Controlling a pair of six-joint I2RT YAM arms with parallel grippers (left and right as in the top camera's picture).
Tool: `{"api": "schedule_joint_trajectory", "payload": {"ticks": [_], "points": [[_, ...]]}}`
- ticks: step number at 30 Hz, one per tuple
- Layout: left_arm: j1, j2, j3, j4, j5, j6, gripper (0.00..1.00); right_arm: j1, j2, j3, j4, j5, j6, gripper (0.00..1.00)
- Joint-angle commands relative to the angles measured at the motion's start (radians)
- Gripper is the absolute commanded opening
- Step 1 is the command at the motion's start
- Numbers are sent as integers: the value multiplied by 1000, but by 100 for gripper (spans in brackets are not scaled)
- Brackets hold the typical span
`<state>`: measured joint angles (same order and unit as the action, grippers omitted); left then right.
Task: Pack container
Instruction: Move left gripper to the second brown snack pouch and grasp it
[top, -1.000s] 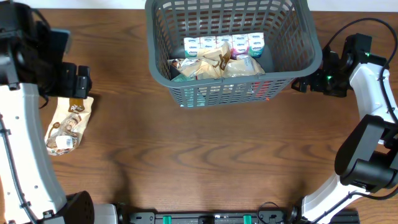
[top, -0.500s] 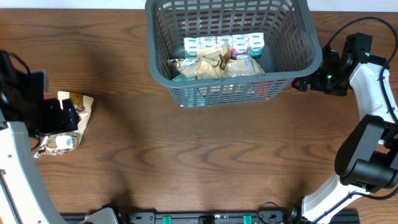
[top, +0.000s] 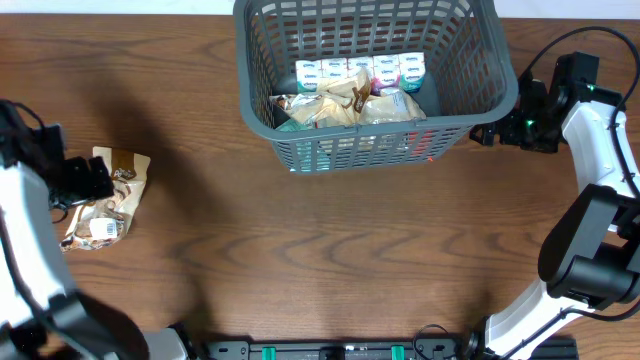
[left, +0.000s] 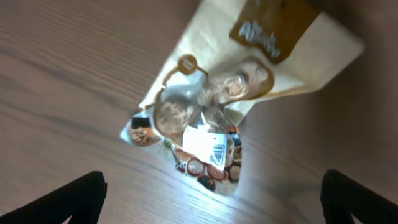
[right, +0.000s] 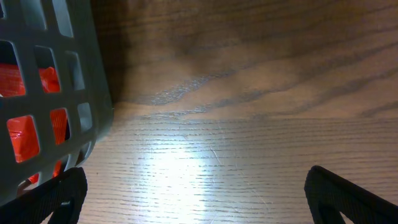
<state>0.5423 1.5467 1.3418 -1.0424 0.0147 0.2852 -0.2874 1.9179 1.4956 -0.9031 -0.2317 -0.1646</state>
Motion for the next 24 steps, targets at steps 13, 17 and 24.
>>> {"api": "schedule_joint_trajectory", "payload": {"ticks": [13, 17, 24], "points": [[2, 321, -12, 104, 3, 261, 99, 7, 0, -1, -31, -5, -8, 99], [2, 328, -12, 150, 3, 303, 99, 7, 0, -1, -35, -5, -8, 99], [2, 330, -12, 196, 3, 351, 99, 7, 0, -1, -35, -5, -8, 99]]}}
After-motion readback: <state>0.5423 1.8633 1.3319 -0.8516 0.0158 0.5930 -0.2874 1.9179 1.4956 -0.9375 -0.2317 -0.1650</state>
